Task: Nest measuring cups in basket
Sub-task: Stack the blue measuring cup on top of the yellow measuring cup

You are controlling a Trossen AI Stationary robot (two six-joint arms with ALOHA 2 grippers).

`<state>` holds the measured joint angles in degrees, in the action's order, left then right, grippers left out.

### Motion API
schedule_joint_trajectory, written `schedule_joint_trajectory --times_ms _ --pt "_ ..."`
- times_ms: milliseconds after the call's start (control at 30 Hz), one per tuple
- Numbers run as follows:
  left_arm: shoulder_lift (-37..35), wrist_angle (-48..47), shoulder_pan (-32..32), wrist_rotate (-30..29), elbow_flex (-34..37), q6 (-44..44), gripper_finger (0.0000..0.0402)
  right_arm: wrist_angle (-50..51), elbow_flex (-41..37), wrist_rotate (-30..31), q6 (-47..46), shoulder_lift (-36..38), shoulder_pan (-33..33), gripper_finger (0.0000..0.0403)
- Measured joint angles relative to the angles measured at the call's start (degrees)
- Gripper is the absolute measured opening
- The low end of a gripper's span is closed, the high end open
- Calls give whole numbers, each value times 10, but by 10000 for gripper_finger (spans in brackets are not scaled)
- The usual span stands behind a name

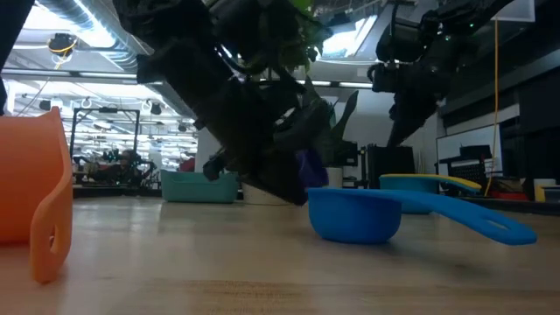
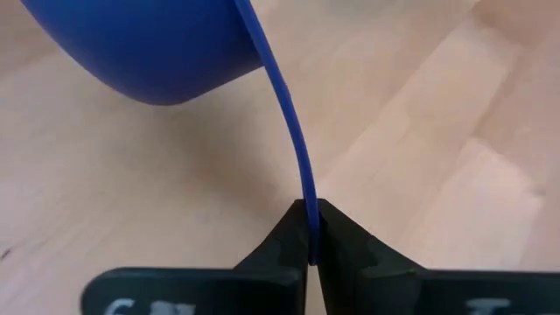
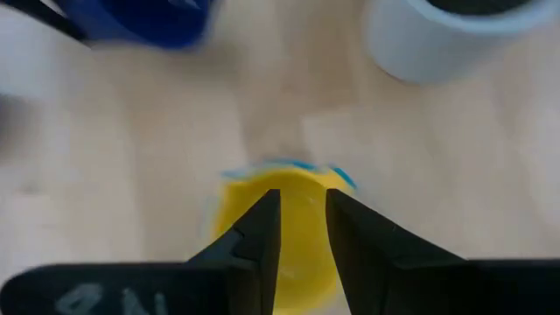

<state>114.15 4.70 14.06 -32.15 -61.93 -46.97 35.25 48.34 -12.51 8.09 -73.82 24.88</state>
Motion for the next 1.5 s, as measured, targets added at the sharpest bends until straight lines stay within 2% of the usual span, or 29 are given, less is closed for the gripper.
schedule_joint_trajectory --times_ms 133,267,500,700,900,1000,1333,1500 --pt "0 56 12 -38 0 45 3 -41 0 -93 -2 0 0 98" --pt "0 119 21 -88 0 89 3 -74 0 -150 -2 0 0 98" --pt "0 190 26 -124 0 141 3 -112 0 -161 -2 0 -10 98" --pt "0 201 24 -139 0 146 3 -126 0 -188 -1 0 -36 98" --pt "0 203 25 -139 0 146 2 -155 0 -186 -5 0 -59 98" --pt "0 204 25 -139 0 146 3 -182 0 -181 -36 0 -69 98" --pt "0 205 25 -139 0 145 3 -192 0 -29 -65 0 -92 98" --pt "0 206 25 -139 0 145 3 -193 0 -12 -65 0 -93 98"
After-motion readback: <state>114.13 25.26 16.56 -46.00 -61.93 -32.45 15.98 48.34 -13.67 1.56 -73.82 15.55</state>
